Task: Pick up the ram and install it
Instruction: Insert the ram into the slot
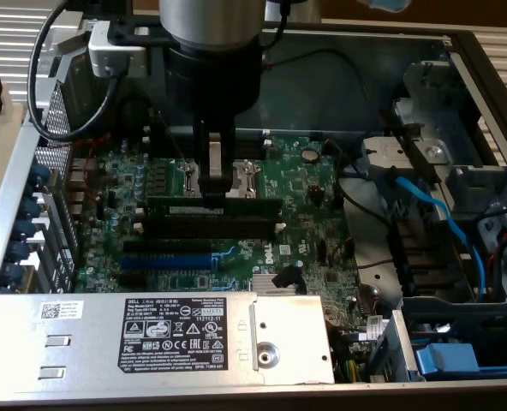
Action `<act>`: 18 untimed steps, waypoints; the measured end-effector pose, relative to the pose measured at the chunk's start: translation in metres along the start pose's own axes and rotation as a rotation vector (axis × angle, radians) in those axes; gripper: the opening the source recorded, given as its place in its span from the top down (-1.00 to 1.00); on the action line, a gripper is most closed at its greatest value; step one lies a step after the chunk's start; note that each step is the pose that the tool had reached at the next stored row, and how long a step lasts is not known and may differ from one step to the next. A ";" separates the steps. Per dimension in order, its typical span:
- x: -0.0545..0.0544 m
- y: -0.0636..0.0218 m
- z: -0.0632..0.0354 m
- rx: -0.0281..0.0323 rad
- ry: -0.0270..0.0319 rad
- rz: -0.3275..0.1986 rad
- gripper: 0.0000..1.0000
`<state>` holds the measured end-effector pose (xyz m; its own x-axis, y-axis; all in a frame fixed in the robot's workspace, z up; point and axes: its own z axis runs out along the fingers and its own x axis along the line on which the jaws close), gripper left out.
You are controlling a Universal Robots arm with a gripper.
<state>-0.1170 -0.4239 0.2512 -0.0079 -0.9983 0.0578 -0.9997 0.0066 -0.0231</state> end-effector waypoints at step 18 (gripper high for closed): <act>0.005 0.0057 0.0004 0.0359 -0.0169 0.003 0.76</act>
<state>-0.1227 -0.4291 0.2510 -0.0100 -0.9991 0.0408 -0.9982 0.0076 -0.0591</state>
